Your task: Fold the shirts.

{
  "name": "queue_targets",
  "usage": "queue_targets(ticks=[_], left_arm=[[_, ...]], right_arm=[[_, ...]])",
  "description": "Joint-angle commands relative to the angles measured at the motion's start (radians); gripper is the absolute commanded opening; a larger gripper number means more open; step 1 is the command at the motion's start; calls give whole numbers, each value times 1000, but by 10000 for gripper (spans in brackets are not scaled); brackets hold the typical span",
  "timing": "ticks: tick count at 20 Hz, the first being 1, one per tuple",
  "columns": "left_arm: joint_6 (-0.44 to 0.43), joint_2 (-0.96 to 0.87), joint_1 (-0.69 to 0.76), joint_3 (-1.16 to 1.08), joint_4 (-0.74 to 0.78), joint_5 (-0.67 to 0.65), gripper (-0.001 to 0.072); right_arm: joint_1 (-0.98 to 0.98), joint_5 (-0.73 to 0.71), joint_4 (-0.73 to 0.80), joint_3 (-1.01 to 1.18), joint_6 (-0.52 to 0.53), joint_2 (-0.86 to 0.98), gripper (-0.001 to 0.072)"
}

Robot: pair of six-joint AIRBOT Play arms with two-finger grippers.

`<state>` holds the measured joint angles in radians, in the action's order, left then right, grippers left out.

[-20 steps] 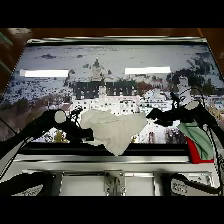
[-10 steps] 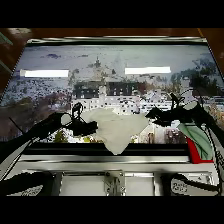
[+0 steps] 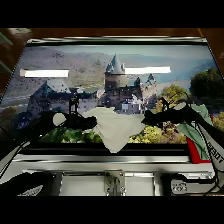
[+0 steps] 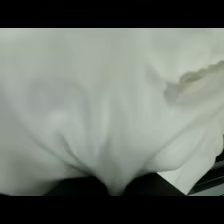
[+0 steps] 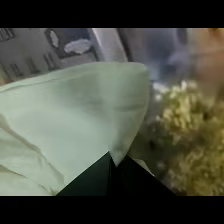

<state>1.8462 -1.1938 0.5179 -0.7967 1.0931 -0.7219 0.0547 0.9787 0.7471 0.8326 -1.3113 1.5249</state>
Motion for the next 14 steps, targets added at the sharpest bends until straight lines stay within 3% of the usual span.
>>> queue_targets(ticks=[1, 3, 5, 9, 12, 14], left_arm=[[-66, 103, -17, -46, 46, -26, 51], [-71, 186, -42, -156, 192, -114, 50], [-142, 272, -56, -324, 319, -217, 51], [-170, 426, -56, -640, 433, -245, 52], [-169, 536, -56, -689, 481, -256, 52], [-166, 571, -56, -684, 474, -349, 53]], right_arm=[[-24, 42, -102, 60, 112, -46, 57], [-11, 40, -101, 148, 135, -157, 57], [5, 41, -103, 267, 180, -284, 57], [31, -30, -53, 497, 223, -566, 57], [31, -50, 51, 544, 157, -737, 58], [31, 30, 99, 544, 92, -810, 57]])
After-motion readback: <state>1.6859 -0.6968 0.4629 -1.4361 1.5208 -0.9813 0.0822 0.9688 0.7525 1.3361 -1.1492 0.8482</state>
